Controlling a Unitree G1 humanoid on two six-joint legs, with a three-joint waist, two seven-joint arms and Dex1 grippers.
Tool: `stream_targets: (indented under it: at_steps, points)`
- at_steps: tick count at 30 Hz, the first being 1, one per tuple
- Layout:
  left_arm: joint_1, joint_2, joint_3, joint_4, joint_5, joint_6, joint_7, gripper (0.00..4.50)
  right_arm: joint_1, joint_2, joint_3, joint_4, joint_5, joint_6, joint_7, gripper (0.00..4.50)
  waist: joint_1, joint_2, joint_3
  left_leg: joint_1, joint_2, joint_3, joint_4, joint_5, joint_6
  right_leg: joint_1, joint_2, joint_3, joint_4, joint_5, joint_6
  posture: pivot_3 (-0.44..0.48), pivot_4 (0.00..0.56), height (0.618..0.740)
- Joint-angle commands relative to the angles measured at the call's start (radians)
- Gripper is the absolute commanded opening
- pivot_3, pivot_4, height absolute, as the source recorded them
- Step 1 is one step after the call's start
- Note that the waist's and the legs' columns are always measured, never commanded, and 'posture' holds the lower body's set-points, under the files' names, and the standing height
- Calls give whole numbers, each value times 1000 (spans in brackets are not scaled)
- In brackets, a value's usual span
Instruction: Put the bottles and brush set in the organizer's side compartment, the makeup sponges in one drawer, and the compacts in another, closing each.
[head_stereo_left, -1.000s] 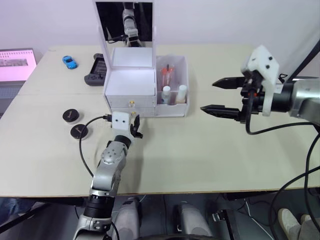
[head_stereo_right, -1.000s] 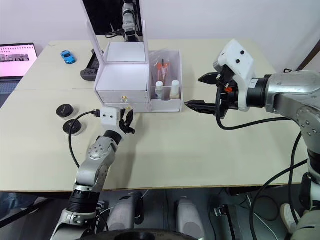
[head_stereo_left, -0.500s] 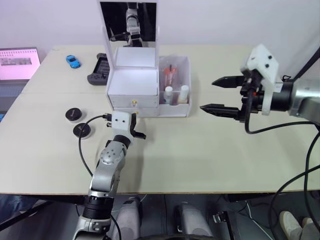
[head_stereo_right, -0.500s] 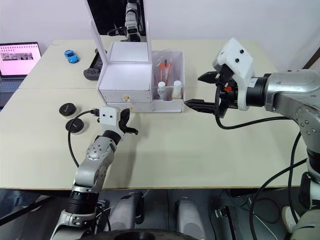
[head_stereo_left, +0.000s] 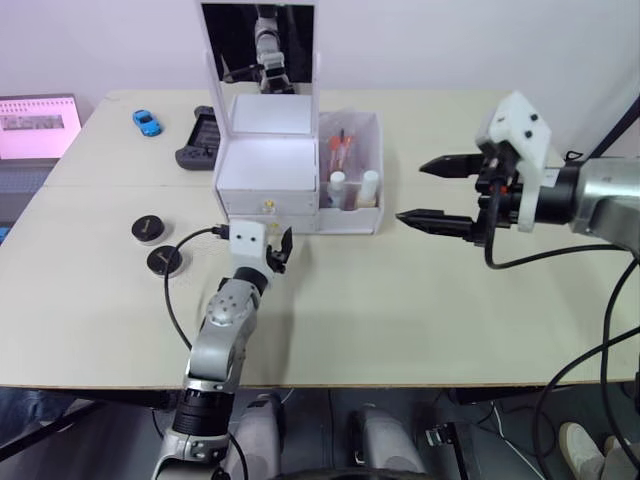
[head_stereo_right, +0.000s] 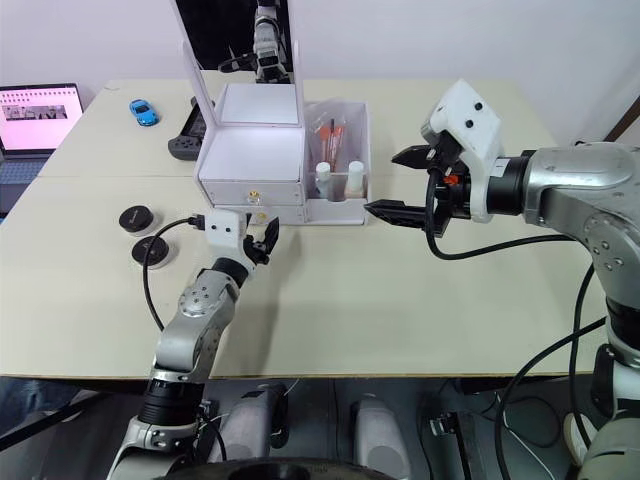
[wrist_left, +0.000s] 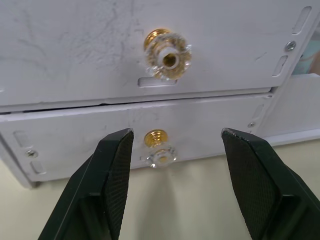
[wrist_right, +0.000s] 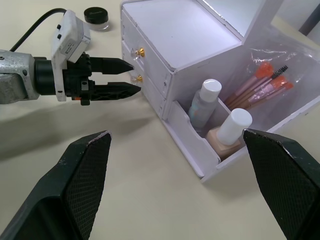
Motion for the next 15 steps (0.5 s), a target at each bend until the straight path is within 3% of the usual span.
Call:
stream_targets:
  at_steps: [1,4,8,14,15]
  points:
    - [-13,-2,2,-11,5,-1,7,2904,-9,-9,-31,-20,4,-3,-5,4500,0,0,0,0,0,0,0,0,0,0,0,0,0,0,0,0,150,740]
    - [-9,-2,10,-4,7,3,16,2023,-8,-12,-32,-20,1,-5,-5,4500,0,0,0,0,0,0,0,0,0,0,0,0,0,0,0,0,150,740]
    - [-16,-4,11,10,5,5,16,57,-16,-13,-33,-18,1,-4,-5,4500,2,0,0,0,0,0,0,0,0,0,0,0,0,0,0,0,150,740]
    - [-28,-5,5,23,9,-6,14,57,-22,-13,-31,-15,-2,-7,-4,4500,1,0,0,0,0,0,1,0,0,1,0,0,0,0,0,0,150,740]
    - [-27,-6,8,20,9,-8,18,281,-22,-13,-31,-14,-2,-7,-4,4500,1,0,0,0,0,0,1,0,0,0,0,0,0,0,0,0,150,740]
